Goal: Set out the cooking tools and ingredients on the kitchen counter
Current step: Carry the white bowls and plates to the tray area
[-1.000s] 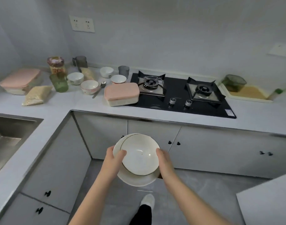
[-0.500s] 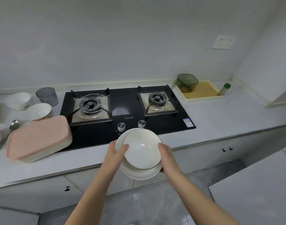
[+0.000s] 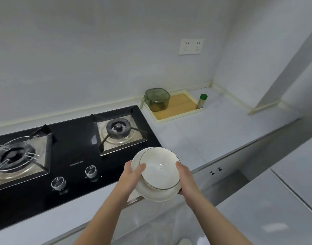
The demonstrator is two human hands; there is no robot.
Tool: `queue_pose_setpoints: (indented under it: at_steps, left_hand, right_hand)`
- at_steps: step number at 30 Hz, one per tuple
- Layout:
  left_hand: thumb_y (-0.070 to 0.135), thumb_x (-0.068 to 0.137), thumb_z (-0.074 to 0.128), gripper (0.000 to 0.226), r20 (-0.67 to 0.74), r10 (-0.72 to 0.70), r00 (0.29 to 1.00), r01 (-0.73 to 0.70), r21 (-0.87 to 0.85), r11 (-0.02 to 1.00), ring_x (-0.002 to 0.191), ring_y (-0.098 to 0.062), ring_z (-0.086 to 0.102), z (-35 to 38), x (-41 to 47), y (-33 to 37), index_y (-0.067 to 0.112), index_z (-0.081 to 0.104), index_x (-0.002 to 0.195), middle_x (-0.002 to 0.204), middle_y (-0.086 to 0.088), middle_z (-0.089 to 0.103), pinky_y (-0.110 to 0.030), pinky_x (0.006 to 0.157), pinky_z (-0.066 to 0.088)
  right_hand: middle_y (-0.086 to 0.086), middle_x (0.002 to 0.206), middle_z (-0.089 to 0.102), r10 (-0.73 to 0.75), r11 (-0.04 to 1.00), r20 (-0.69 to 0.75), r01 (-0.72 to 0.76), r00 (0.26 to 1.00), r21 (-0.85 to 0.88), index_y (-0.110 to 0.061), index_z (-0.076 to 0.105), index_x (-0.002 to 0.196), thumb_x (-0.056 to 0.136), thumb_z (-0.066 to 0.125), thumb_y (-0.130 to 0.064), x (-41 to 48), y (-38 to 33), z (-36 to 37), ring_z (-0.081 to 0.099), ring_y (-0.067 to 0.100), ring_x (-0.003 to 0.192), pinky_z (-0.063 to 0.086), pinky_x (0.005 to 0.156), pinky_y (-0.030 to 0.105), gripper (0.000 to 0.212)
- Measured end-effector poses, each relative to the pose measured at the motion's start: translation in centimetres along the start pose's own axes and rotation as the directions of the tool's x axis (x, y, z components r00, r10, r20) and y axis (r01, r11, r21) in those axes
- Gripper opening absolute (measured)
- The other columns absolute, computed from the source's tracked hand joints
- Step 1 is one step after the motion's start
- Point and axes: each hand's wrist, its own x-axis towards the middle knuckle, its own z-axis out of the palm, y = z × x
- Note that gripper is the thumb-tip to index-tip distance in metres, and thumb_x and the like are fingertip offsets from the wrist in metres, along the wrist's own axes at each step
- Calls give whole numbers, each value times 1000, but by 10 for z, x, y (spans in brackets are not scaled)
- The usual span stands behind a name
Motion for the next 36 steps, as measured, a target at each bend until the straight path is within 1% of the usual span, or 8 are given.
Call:
queue_pose_setpoints:
  at_steps: [6,12,17,23,29,32,34,36]
  left_hand:
    - [55,65,62,76,11,-128,992,128,-4,992,104,-22,61,120,70,23,17,47,129,118,-5,60,-37,81,54]
    - [36,93,53,42,88,-188,978,176,133,975,94,-16,58,202,124,39,16,40,128,110,0,55,-36,67,59]
    - [46,81,53,49,182,-177,967,122,280,952,98,-20,61,243,168,59,19,49,122,111,-3,60,-37,68,60]
    - [46,76,51,54,186,-145,972,67,372,926,92,-23,63,282,234,68,13,55,119,109,-10,61,-31,57,55]
    - [54,65,45,70,102,-116,988,63,421,905,94,-26,60,308,292,74,12,54,120,111,-12,58,-39,74,55]
    - [58,59,45,78,84,-123,989,71,457,887,92,-29,61,313,323,70,9,56,119,115,-16,56,-44,76,58]
    - [59,57,46,81,83,-133,988,80,465,881,94,-30,61,316,338,69,7,57,120,115,-16,56,-47,77,58]
    - [62,58,49,82,81,-132,988,81,457,886,95,-29,62,317,344,73,8,59,120,115,-15,57,-46,77,58]
  right_hand:
    - [-3,118,56,-1,1000,-36,1,999,-13,-28,46,127,95,43,-39,70,-33,-111,56,12,99,50,74,33,34]
    - [-1,121,56,-28,997,-137,17,990,-77,-25,49,130,94,42,-40,133,-44,-178,53,22,112,44,101,47,40]
    - [6,127,57,-20,998,-196,9,980,-59,-17,51,128,95,44,-36,174,-52,-210,53,25,114,44,101,45,38]
    - [7,121,57,-10,998,-309,-8,951,-55,-11,51,123,65,41,-59,227,-65,-231,53,28,112,43,90,41,76]
    - [0,90,55,-87,995,-389,65,917,-71,-16,51,89,89,46,-38,270,-92,-239,48,19,83,37,71,31,23]
    - [-5,75,49,-89,995,-411,58,907,-86,-21,47,76,94,46,-26,282,-106,-240,45,18,75,35,62,28,19]
    - [-4,85,53,-86,993,-400,45,913,-111,-21,48,86,89,46,-39,292,-109,-239,47,19,83,39,69,29,18]
    - [1,109,59,-82,986,-365,21,927,-166,-18,52,104,77,42,-57,303,-104,-243,53,20,100,43,88,36,48]
